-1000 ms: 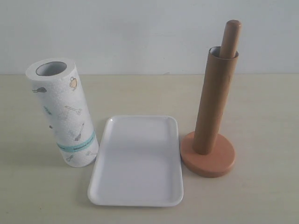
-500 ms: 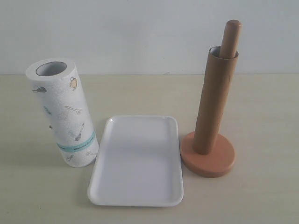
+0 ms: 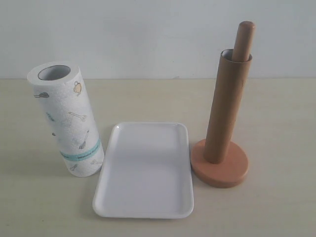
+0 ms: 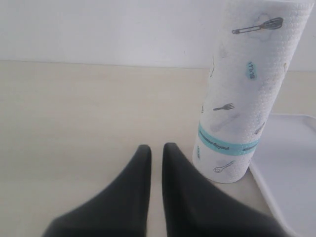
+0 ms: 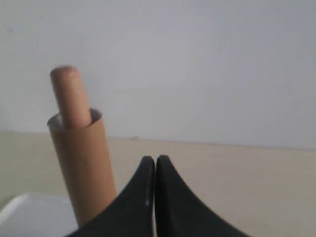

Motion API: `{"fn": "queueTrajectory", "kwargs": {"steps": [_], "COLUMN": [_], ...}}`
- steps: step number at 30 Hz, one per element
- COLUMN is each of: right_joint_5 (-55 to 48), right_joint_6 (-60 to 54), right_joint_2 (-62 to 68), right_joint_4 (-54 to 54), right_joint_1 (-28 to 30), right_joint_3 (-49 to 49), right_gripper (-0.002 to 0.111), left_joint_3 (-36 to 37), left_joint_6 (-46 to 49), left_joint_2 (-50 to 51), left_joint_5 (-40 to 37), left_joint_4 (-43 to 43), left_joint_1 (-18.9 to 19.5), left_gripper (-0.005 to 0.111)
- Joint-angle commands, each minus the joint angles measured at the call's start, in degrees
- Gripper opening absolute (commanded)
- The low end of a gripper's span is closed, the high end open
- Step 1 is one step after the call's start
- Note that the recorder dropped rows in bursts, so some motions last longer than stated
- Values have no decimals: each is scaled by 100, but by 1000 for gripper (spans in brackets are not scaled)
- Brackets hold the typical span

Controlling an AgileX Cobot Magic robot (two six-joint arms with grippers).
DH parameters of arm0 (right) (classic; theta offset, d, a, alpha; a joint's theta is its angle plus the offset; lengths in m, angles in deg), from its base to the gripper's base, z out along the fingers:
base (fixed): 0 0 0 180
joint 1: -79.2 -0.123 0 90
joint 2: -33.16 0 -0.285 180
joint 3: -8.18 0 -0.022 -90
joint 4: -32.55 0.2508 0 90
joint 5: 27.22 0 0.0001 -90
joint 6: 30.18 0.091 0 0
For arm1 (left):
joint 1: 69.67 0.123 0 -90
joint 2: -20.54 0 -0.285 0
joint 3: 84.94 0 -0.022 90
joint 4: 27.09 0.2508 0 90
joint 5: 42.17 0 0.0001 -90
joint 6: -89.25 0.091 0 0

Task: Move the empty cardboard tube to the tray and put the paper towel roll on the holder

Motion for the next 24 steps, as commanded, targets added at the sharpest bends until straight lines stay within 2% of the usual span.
{"fn": "queueTrajectory", "kwargs": {"steps": [1, 5, 10, 14, 18, 19, 21, 24], "right_joint_5": [627, 2218, 4094, 4378, 4287, 4274, 4205, 4014], "right_joint_6": [-30, -30, -30, -30, -18, -18, -18, -18], "right_joint_2": [945, 1811, 2555, 2935, 3004, 3004, 3004, 3004], "right_joint_4": [-437, -997, -616, 278, 424, 395, 282, 244], "right_joint_1": [-569, -1033, -1207, -1207, -1207, -1207, -1207, -1207], "right_joint_3": [-177, -716, -1482, -1554, -1386, -1349, -1279, -1216], "right_gripper": [0, 0, 0, 0, 3, 7, 23, 60], "left_joint_3": [22, 22, 22, 22, 22, 22, 22, 22], "left_joint_6": [-34, -34, -34, -34, -34, -34, -34, -34], "left_joint_2": [-19, -19, -19, -19, -19, -19, -19, -19], "left_joint_5": [-7, -7, -7, -7, -7, -7, -7, -7], "left_joint_4": [0, 0, 0, 0, 0, 0, 0, 0], "left_joint_1": [16, 16, 16, 16, 16, 16, 16, 16], "left_gripper": [8, 8, 8, 8, 8, 8, 8, 8]}}
